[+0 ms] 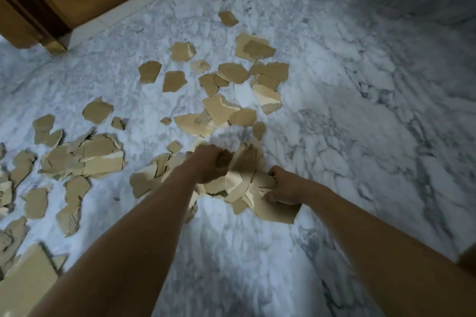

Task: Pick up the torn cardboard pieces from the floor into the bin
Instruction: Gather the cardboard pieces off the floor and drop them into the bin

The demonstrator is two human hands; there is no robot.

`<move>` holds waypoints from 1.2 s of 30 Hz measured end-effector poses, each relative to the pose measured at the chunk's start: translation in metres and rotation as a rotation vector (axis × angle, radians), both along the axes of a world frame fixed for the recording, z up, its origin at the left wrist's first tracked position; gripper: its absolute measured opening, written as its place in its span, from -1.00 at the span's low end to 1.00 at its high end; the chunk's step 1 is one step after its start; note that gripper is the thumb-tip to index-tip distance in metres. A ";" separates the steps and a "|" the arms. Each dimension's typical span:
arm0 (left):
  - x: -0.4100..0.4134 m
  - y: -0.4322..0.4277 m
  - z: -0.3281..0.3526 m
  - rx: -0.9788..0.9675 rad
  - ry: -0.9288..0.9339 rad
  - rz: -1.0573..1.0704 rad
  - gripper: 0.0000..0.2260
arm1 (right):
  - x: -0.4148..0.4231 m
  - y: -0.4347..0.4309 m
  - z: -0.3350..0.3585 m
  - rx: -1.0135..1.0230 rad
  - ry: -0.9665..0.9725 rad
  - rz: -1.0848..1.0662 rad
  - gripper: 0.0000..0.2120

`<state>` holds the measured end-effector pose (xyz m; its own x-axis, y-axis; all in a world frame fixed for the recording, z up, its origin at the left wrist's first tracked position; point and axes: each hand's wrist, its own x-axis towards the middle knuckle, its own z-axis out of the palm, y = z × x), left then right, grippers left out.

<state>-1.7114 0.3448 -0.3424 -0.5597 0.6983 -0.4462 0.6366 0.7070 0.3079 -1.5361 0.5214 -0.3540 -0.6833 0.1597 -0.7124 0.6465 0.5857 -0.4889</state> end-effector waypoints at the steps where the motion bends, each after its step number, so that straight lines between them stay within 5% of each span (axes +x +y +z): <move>1: 0.001 -0.001 -0.001 0.022 0.037 0.004 -0.79 | 0.003 0.001 -0.002 0.005 0.008 0.012 -0.50; 12: -0.021 -0.065 0.051 0.272 -0.224 0.494 -0.60 | -0.022 0.004 0.049 -0.026 -0.054 0.124 -0.40; 18: -0.039 -0.161 0.083 0.130 -0.090 0.564 -0.91 | -0.069 -0.042 0.080 -0.024 0.040 0.225 -0.62; 23: -0.031 -0.230 0.100 -0.043 0.068 0.506 -0.67 | -0.101 -0.096 0.076 0.046 0.080 0.344 -0.53; 28: -0.025 -0.271 0.074 -0.077 -0.184 0.549 -0.93 | -0.099 -0.116 0.067 0.162 -0.004 0.434 -0.38; 29: -0.016 -0.263 0.078 -0.025 -0.303 0.661 -0.91 | -0.094 -0.111 0.066 0.178 -0.039 0.444 -0.42; 32: -0.004 -0.234 0.077 0.067 -0.263 0.680 -0.81 | -0.072 -0.087 0.059 0.214 -0.148 0.415 -0.42; 36: -0.009 -0.192 0.066 0.057 -0.306 0.523 -0.62 | -0.046 -0.068 0.043 0.247 -0.230 0.359 -0.33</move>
